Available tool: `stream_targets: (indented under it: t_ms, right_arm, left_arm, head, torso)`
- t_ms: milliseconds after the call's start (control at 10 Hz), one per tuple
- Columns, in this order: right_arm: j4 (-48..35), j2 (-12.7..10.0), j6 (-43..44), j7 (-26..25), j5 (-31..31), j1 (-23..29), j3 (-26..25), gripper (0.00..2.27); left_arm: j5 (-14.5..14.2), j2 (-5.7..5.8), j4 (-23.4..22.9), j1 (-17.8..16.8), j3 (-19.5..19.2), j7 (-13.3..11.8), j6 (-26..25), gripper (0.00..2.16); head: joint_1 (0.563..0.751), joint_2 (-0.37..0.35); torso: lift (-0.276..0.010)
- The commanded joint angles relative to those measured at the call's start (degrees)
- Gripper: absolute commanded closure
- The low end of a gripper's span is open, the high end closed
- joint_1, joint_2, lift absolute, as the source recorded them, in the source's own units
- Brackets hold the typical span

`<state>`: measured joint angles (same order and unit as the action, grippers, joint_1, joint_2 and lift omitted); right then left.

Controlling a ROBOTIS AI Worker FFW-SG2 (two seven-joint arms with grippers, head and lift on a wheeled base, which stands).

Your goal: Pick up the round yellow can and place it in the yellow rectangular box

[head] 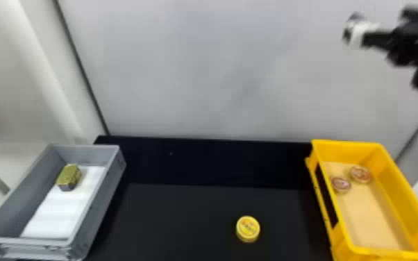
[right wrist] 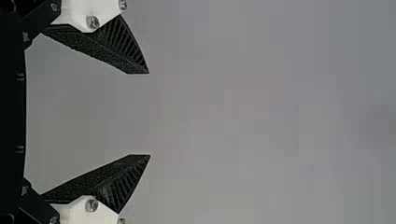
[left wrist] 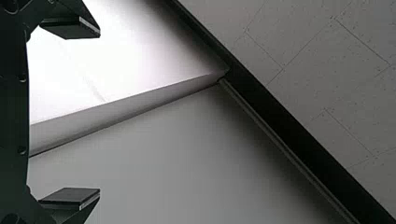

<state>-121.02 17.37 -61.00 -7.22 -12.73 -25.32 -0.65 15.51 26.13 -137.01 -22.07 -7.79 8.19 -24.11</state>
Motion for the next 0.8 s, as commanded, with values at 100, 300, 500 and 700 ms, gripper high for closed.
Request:
stream_targets:
  t_ms: [100, 300, 500, 700]
  right_arm:
    - [12.48, -0.05, -4.25, 11.26, -4.59, 1.15, 3.55, 0.15]
    - [23.46, -0.05, -1.44, 19.62, -2.39, -0.61, 10.58, 0.13]
    - [30.05, -2.60, 0.76, 27.53, 5.96, -1.22, 14.80, 0.13]
    - [35.33, -6.91, 2.52, 44.24, 26.36, -1.40, 15.68, 0.13]
  left_arm:
    - [-0.04, -0.46, 0.26, -0.43, 0.85, 0.17, 0.10, 0.09]
    - [-0.04, -0.90, 0.78, -0.78, 1.64, 0.08, 0.37, 0.09]
    - [-0.04, -0.72, 1.05, -0.96, 2.08, 0.08, 0.10, 0.09]
    - [-0.04, -0.90, 1.66, -1.22, 2.52, 0.08, 0.10, 0.09]
  head:
    - [0.663, 0.054]
    - [0.663, 0.054]
    - [0.663, 0.054]
    - [0.663, 0.054]
  torso:
    - [-0.010]
    - [-0.010]
    - [-0.010]
    - [-0.010]
